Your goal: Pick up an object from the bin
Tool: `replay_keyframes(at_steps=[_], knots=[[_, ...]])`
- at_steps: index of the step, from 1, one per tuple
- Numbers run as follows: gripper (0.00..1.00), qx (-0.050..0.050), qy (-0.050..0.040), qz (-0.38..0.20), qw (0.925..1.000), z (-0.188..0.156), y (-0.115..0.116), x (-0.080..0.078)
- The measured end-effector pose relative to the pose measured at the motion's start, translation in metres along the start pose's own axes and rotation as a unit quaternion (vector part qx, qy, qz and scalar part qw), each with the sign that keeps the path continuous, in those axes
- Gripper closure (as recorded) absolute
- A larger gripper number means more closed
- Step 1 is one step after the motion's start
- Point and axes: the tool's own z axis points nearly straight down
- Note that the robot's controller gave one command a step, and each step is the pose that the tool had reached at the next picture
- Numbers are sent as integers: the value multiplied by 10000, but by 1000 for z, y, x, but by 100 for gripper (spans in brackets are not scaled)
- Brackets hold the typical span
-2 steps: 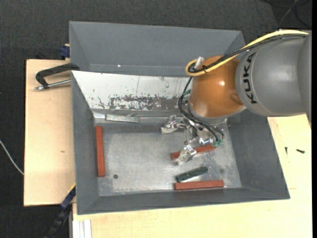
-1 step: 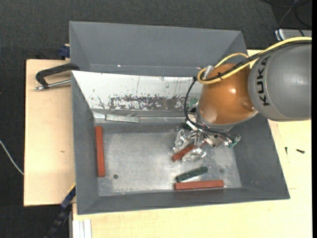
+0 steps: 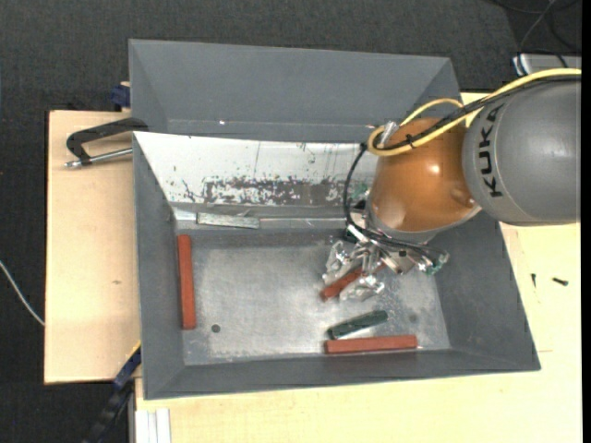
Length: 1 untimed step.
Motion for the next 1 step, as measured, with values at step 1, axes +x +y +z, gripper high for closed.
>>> replay_keyframes(at_steps=[1], knots=[[100, 31, -51, 38, 10000, -145, 6, 9]])
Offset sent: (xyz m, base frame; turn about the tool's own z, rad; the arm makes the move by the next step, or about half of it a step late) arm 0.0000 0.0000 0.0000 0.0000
